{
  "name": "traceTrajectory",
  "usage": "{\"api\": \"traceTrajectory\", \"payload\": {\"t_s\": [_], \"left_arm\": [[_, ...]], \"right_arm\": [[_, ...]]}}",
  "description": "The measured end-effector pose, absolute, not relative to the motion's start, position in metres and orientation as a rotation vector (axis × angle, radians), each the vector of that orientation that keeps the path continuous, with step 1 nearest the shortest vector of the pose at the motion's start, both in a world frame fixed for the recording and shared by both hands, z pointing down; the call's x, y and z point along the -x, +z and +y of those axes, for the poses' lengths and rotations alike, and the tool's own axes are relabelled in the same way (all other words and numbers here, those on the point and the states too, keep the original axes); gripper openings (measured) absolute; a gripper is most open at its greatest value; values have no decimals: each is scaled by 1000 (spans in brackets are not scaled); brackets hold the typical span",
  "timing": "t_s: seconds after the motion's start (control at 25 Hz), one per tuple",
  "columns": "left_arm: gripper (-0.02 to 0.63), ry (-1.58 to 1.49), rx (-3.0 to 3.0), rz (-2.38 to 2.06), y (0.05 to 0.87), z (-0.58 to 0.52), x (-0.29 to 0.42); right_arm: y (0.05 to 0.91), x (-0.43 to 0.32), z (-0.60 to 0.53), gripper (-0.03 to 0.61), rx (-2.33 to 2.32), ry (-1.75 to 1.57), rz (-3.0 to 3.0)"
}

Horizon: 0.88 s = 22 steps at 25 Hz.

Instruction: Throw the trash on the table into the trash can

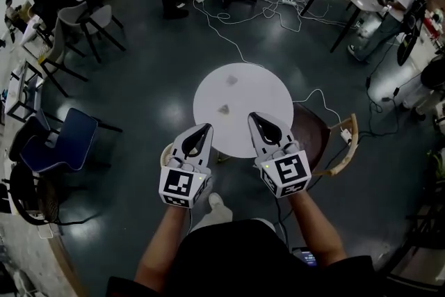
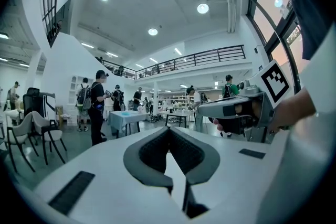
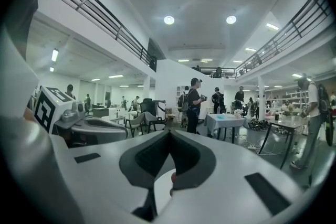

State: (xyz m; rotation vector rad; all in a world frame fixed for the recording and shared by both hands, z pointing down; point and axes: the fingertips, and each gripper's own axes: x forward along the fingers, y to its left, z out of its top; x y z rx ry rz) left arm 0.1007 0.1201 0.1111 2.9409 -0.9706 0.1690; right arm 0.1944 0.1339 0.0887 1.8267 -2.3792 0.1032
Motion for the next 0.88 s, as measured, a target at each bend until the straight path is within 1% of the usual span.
{"api": "traceTrajectory", "payload": {"t_s": [0.48, 0.88], "left_arm": [[15, 228, -2947, -926, 143, 90, -68], [15, 302, -2920, -877, 172, 74, -89]], "right_arm": [[119, -176, 113, 17, -1835, 146, -2302], [143, -196, 95, 17, -1821, 198, -2280]]}}
